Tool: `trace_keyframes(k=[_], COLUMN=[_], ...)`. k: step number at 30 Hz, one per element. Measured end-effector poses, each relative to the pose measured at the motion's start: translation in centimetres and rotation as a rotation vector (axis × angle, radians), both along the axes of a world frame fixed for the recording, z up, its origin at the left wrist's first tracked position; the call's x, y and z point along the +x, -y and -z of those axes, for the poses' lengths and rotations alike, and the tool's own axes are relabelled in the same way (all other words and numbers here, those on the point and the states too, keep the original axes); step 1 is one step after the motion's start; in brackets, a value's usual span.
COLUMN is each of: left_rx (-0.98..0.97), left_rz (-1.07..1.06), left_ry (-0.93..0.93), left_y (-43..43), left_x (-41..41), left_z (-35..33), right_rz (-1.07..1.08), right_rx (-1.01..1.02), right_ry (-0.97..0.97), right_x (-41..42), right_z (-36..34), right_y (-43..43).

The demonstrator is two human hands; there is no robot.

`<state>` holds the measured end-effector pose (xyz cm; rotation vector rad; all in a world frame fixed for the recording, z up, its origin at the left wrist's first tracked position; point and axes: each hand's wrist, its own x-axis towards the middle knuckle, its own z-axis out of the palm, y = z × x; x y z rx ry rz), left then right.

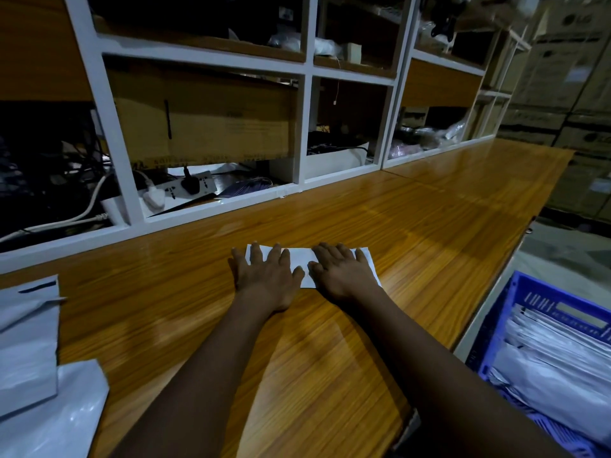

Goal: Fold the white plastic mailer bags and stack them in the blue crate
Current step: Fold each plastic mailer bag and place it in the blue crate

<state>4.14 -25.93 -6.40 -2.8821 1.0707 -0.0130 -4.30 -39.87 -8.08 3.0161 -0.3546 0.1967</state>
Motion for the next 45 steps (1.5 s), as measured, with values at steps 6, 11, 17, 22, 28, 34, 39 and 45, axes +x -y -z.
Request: trace_keyframes(k=[6,11,17,22,28,34,39,45], left_rx=[-0.056,-0.137,-0.144,-0.402,-0.378,-0.325,-0.299,-0.330], left_rz=[0.002,0.009,-0.019,0.009,0.090,0.072,-0.154,-0.332], left_ry=[-0.059,-0.147,-0.106,0.051,0.227,0.094,0.019,-0.065], left_y=[-1.4,-2.6,-3.6,-2.7,1.0,3.0,3.2,3.9], left_x=[2.0,2.6,2.2,1.2,-1.3,-1.5,-1.2,0.2], left_z=[0.3,0.5,0.4,0.2,-0.3,0.5,0.8,0.9], right_rz=[0.219,0.261,0.261,0.302,0.278,0.213,0.355,0.561], right_rx=[0.266,0.254,0.102,0.007,0.121,0.067,0.018,0.187], right_ry=[0.024,0.023,0.082,0.238,0.302,0.313,0.192,0.209], right_x=[0.5,-0.3,-1.4,-2.4,-0.1,2.0,2.2,3.0], right_z=[0.1,0.0,0.4,0.0,-0.4,1.0,1.7,1.8], right_y=[1.3,2.4,2.4,1.8,-1.5,-1.4,-1.3,-1.1])
